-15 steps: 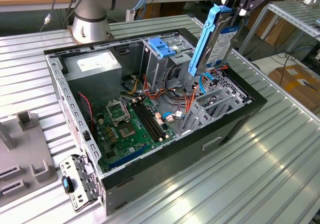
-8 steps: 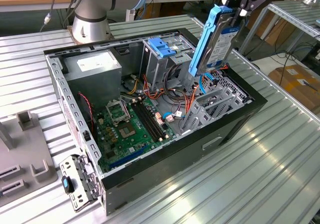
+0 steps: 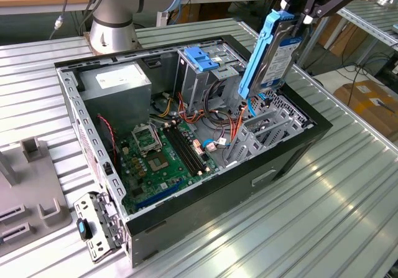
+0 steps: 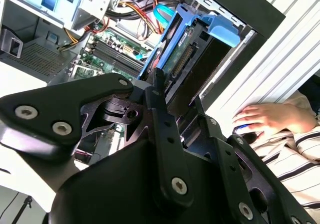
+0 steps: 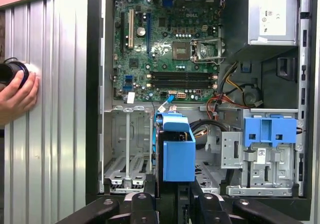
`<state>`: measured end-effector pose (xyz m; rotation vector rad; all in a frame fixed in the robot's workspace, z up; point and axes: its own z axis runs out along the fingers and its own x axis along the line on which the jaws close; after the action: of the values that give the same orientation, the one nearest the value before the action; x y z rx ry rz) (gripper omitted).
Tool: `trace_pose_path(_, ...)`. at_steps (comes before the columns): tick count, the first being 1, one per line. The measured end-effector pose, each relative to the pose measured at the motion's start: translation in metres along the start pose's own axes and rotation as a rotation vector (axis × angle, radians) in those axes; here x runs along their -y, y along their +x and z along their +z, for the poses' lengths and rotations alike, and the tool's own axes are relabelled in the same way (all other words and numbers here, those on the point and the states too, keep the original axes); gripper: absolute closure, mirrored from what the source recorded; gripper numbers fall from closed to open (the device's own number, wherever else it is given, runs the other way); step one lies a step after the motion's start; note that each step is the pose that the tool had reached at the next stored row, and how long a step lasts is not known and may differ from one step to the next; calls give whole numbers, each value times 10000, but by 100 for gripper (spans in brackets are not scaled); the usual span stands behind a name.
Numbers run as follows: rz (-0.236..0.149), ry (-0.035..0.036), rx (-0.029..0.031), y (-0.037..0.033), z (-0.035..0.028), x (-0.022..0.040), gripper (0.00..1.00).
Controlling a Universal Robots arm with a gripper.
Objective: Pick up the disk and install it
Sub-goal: 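Pick up the disk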
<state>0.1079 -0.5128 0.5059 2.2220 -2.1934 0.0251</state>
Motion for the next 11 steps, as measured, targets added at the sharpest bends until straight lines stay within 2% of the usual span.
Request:
trace_pose_path(5, 0, 0, 0, 131, 3, -1, 65)
trace_pose_path(7, 0, 0, -1, 219, 5, -3, 65)
trace_pose_path(11, 0, 0, 0, 305, 11, -4, 65)
